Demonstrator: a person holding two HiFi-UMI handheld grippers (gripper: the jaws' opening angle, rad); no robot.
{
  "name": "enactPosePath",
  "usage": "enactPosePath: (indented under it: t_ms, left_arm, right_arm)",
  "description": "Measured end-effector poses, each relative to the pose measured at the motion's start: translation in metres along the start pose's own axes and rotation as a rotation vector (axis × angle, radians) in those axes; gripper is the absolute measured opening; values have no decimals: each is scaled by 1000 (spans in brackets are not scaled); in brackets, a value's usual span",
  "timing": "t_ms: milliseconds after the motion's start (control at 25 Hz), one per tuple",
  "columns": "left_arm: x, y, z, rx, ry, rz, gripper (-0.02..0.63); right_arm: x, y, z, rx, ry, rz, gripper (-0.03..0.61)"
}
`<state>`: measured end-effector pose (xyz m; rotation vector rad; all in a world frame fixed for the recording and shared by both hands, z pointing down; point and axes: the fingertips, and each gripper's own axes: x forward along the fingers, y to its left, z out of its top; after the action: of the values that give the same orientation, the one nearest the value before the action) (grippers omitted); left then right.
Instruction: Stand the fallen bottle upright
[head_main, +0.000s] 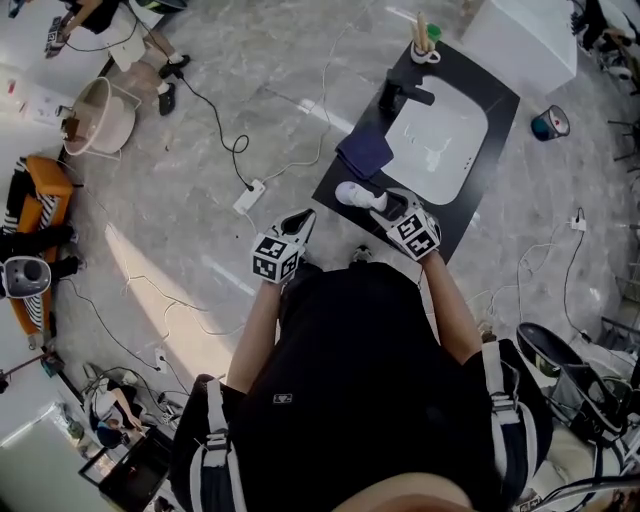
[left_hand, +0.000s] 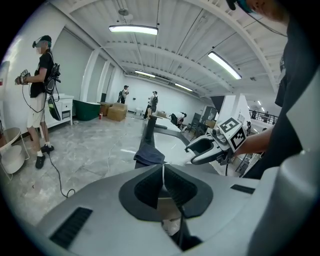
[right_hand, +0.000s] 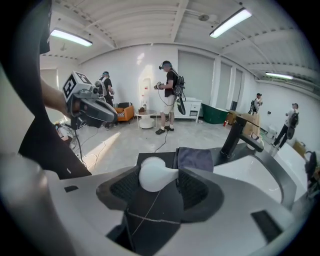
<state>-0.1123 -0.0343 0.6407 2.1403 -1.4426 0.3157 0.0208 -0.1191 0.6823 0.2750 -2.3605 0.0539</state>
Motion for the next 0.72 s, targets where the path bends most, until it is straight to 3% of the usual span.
enactPosePath:
  t_ms: [320, 720]
  left_arm:
    - [-21, 38, 5, 11, 12, -13, 21]
    - [-23, 60, 10, 11, 2, -43, 21]
  right_arm:
    - [3, 7, 32, 48, -46, -39, 296]
    - [21, 10, 65, 12, -45, -39, 296]
